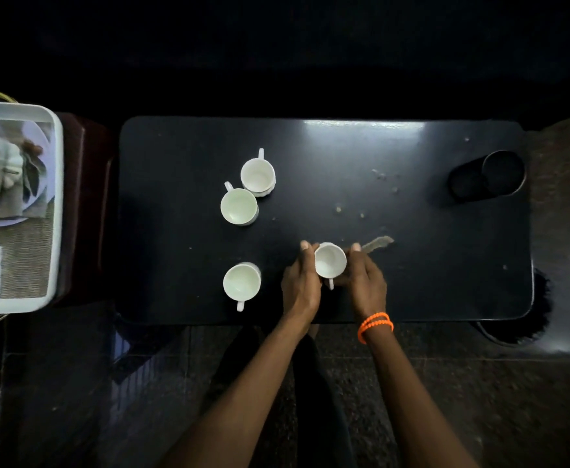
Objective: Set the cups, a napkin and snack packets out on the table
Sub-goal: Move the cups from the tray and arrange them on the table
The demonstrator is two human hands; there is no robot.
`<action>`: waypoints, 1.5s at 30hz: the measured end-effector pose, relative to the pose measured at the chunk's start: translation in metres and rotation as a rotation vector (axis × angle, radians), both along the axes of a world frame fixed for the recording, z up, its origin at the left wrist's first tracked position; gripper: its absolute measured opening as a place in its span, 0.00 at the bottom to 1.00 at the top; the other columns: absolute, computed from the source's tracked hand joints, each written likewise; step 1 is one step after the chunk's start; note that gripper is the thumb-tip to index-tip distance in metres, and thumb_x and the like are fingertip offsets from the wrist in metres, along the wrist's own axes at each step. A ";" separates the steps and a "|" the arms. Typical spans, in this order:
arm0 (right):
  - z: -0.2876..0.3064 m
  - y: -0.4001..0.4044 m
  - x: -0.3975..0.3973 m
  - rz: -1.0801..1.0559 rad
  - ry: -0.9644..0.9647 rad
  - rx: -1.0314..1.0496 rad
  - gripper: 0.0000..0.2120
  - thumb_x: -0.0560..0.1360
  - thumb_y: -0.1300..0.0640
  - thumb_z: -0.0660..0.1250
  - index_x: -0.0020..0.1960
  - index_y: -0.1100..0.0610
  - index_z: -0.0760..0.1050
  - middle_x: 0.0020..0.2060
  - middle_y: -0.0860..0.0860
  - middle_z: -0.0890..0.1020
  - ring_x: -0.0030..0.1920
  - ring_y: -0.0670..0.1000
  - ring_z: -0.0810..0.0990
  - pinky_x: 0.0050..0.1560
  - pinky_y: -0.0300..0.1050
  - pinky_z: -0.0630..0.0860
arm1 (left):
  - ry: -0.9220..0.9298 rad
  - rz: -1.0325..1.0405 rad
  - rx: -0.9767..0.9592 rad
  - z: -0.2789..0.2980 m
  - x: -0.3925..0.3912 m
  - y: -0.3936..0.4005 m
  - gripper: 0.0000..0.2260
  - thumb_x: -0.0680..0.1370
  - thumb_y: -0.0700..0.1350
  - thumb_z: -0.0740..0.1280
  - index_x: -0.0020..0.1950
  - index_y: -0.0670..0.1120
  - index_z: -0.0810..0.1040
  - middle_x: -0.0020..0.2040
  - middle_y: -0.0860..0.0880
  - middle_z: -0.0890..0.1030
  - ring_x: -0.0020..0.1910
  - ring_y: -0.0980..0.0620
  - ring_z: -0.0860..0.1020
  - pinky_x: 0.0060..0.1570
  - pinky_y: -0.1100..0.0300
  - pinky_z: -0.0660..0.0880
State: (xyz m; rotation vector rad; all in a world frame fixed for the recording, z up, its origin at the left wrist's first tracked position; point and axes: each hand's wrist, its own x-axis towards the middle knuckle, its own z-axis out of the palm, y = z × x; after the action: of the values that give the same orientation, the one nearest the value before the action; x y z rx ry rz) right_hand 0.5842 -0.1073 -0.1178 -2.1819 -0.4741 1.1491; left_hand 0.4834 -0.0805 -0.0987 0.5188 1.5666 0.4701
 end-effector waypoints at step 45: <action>0.007 0.034 -0.011 0.051 -0.333 0.211 0.19 0.81 0.41 0.60 0.51 0.54 0.81 0.43 0.44 0.77 0.50 0.51 0.78 0.50 0.37 0.71 | 0.161 -0.131 0.297 0.013 -0.028 0.030 0.30 0.79 0.69 0.52 0.54 0.48 0.83 0.47 0.50 0.82 0.52 0.41 0.82 0.57 0.40 0.79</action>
State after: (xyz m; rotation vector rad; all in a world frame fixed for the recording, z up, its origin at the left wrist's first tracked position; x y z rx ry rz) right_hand 0.5735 -0.0731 -0.1113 -2.1884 -0.7608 0.7231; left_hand 0.4558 -0.0506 -0.0860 0.9004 1.6125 0.5759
